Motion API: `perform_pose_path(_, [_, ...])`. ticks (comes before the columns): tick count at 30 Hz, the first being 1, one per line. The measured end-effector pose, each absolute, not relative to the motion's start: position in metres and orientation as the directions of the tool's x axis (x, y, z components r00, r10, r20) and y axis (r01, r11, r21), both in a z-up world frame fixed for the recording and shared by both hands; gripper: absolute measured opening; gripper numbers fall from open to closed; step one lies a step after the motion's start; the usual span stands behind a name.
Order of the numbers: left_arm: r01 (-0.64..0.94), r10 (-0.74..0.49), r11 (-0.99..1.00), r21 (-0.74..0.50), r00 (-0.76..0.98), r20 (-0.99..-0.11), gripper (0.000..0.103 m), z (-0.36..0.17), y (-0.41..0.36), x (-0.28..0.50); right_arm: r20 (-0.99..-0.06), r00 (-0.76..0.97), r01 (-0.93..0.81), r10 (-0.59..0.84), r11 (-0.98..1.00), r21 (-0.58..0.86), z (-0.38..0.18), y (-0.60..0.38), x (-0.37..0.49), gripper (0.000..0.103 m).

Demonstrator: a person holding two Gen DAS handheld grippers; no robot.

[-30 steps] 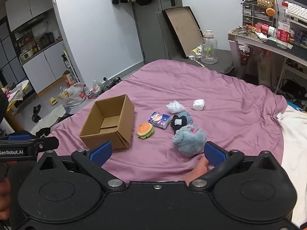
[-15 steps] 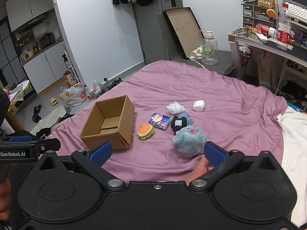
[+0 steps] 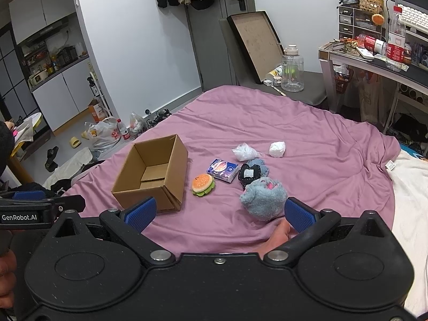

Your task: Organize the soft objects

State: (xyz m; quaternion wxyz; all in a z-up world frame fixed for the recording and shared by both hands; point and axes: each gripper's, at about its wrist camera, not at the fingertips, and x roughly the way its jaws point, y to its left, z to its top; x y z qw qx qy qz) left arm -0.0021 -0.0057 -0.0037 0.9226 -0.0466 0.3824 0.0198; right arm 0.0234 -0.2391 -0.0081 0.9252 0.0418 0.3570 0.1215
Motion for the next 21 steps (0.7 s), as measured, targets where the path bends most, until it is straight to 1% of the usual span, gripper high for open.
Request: perform_pose_path(21, [-0.066,-0.002,0.995,-0.069,0.707,-0.707,0.103,-0.0018,-0.0058,-0.0025,-0.649,0.717,-0.197,0.255,0.967,0.162,-0.0043,-0.2392,0.0238,0.103])
